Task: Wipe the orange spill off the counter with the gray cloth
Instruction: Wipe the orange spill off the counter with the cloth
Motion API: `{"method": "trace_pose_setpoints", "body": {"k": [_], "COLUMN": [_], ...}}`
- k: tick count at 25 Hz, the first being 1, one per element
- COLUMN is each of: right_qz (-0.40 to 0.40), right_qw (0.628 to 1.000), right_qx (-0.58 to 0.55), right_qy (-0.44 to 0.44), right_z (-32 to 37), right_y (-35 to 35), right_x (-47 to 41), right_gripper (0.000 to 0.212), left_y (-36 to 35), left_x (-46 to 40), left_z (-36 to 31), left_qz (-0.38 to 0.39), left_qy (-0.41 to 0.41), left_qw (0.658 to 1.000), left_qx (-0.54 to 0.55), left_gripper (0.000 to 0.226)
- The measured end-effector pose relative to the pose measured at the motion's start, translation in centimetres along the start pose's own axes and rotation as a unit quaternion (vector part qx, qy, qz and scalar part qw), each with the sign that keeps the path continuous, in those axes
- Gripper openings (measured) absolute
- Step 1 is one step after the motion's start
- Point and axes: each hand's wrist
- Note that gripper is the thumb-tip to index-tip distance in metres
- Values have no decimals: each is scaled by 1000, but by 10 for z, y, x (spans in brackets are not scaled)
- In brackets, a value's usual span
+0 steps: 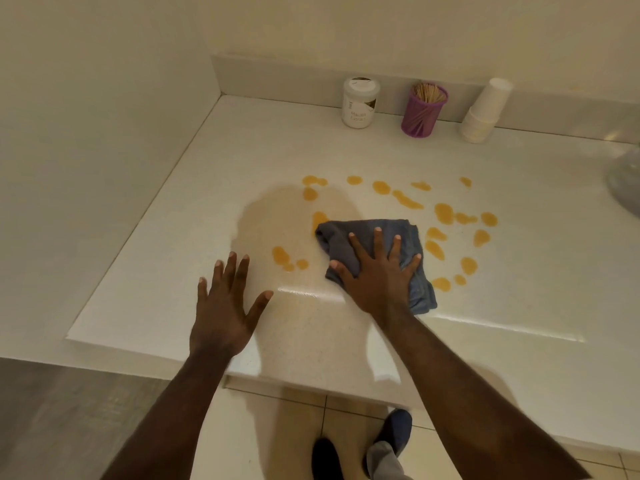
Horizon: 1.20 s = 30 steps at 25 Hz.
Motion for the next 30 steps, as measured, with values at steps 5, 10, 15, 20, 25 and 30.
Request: {"method": "trace_pose_setpoints", "body": {"k": [5,10,15,20,25,30], "right_qz": [-9,-24,-8,-88,-60,15], "right_qw": [999,997,1000,995,985,997], "right_qx": [11,-26,-15,-10,-6,2], "right_qy": [-32,66,18,48,159,69], "right_z": [-4,68,68,66,128,111], "right_y": [-9,-29,-19,-29,-36,-22], "right_x": [27,55,4,33,12,-51], "right_gripper": [90,95,89,81,70,76], "left_y": [-2,-2,6,21,14,10], "left_x": [2,1,-4,-40,-63,-63], "left_z": [0,0,7,31,31,32], "left_qz": [16,16,-9,-11,-50,-55], "left_qy": [-9,9,28,33,7,9], "left_qw": [1000,1000,1000,999,999,998], "left_qx": [-19,-16,0,-2,8,1], "left_gripper": [85,86,84,84,72,66]}}
Point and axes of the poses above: each hand's wrist, its own x-axis away from the middle knuckle, its own y-axis out of the back of the hand, z = x × y, and after that the axes turned 10 degrees about -y, right-handed
